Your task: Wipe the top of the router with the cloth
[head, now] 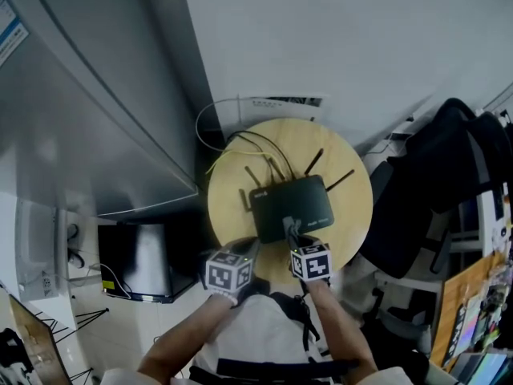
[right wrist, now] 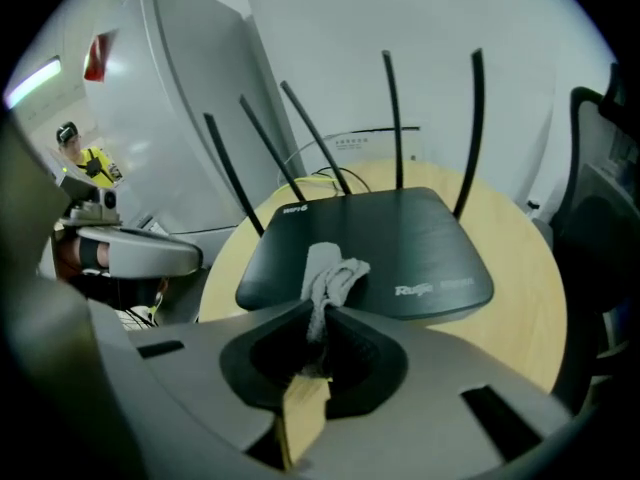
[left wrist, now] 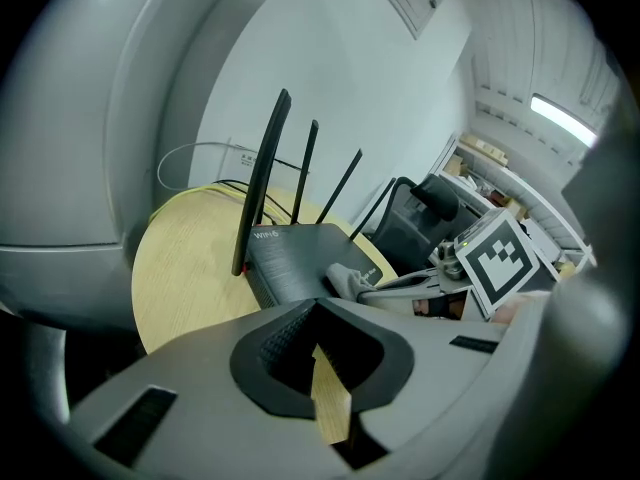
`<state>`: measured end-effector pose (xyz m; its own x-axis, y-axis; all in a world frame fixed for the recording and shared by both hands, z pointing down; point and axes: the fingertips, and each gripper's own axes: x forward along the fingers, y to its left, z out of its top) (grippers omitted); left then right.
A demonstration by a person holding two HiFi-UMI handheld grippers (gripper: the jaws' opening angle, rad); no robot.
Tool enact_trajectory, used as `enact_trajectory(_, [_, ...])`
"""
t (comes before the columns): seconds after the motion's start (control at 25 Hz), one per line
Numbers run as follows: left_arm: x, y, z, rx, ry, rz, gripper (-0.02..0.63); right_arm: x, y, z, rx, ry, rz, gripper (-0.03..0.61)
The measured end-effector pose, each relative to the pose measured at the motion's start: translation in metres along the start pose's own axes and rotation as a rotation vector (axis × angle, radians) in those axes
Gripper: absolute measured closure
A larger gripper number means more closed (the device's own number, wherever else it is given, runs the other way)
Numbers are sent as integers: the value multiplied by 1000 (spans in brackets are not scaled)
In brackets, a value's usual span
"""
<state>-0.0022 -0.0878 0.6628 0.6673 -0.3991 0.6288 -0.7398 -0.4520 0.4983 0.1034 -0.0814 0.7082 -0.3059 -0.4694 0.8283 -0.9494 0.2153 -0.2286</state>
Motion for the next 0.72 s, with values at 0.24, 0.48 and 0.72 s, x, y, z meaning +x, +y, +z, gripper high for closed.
enact_trajectory(0.24, [-4, 9, -6, -24, -5, 26, 617, 12, 46, 2, -79, 25, 82, 545])
enact_trajectory(0.48, [-13, 18, -8, -49, -20, 47, 617, 22, 76, -1, -134, 55, 135, 545])
enact_trajectory(0.72, [-19, 20, -8, -57, -23, 55, 617, 21, 87, 7, -149, 45, 180, 543])
